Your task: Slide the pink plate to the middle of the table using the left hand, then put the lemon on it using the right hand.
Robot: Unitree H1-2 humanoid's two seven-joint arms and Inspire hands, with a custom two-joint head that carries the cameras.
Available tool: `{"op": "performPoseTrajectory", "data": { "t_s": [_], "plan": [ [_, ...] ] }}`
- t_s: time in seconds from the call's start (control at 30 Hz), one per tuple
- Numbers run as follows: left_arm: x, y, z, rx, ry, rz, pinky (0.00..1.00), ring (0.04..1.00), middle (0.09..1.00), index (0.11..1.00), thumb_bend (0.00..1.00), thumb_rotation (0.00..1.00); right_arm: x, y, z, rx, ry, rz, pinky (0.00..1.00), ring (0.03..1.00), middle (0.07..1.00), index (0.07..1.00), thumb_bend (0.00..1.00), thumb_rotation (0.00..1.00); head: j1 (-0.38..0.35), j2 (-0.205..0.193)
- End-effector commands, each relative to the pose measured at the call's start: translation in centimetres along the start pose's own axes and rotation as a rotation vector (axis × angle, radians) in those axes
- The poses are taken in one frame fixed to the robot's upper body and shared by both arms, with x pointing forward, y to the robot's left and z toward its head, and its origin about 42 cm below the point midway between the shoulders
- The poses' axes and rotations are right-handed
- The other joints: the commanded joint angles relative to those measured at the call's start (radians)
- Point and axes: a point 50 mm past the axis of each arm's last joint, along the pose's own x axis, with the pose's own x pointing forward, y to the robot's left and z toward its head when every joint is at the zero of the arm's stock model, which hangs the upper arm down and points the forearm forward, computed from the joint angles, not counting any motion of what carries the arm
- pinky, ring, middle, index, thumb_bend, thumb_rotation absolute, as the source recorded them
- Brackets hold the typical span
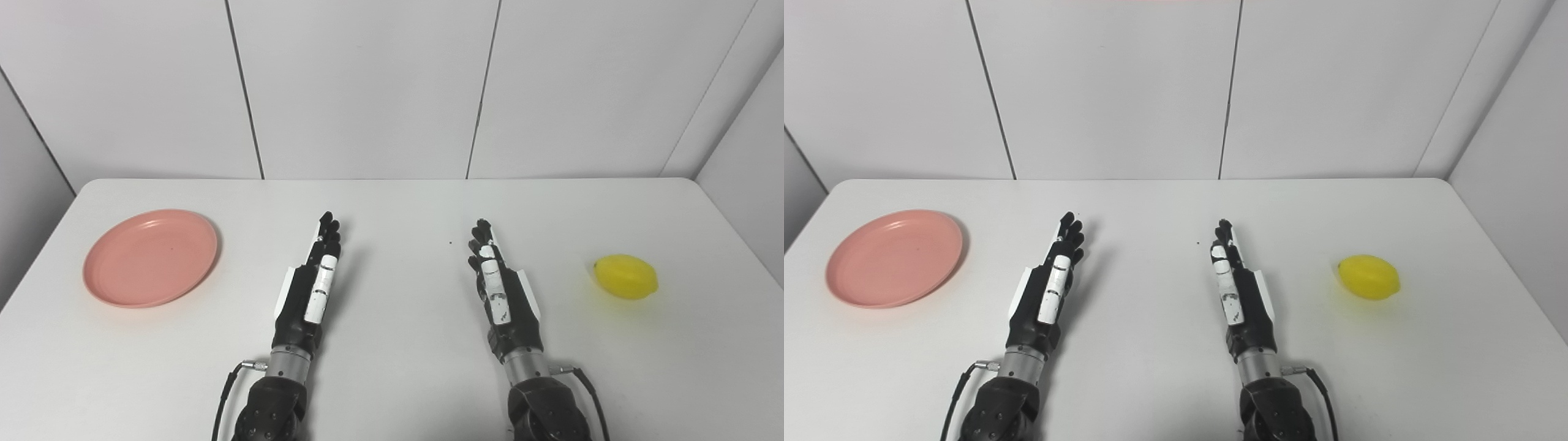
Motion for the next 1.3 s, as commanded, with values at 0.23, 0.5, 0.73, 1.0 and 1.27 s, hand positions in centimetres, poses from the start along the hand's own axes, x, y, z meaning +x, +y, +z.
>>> {"op": "performPoseTrajectory", "data": {
  "t_s": [0.23,0.5,0.73,1.0,1.27],
  "plan": [
    [-0.6,0.0,-0.3,0.022,0.010,0.004,1.00,1.000,1.000,1.000,0.52,1.00,0.0,0.3,1.3,-0.004,-0.070,0.003,1.00,1.000,1.000,1.000,0.79,1.00,-0.001,0.000],
    [-0.7,0.0,-0.3,0.013,0.009,0.004,1.00,1.000,1.000,1.000,0.54,1.00,-0.1,0.4,1.2,0.007,-0.065,-0.012,1.00,1.000,1.000,1.000,0.79,1.00,0.002,-0.013],
    [-0.7,0.2,-0.3,0.014,0.010,0.004,1.00,1.000,1.000,1.000,0.52,1.00,0.1,0.7,1.1,0.039,-0.091,-0.046,1.00,1.000,1.000,0.986,0.76,1.00,0.001,-0.020],
    [-0.7,0.3,-0.4,0.012,0.008,0.004,1.00,1.000,1.000,1.000,0.52,1.00,0.4,0.6,1.4,0.018,-0.090,-0.025,1.00,1.000,1.000,0.999,0.76,1.00,-0.002,-0.032],
    [-0.1,0.6,-0.3,0.027,0.023,0.047,1.00,1.000,1.000,1.000,0.62,1.00,1.2,0.4,1.7,0.008,-0.110,-0.016,1.00,1.000,1.000,0.995,0.74,1.00,0.007,-0.046]
  ]
}}
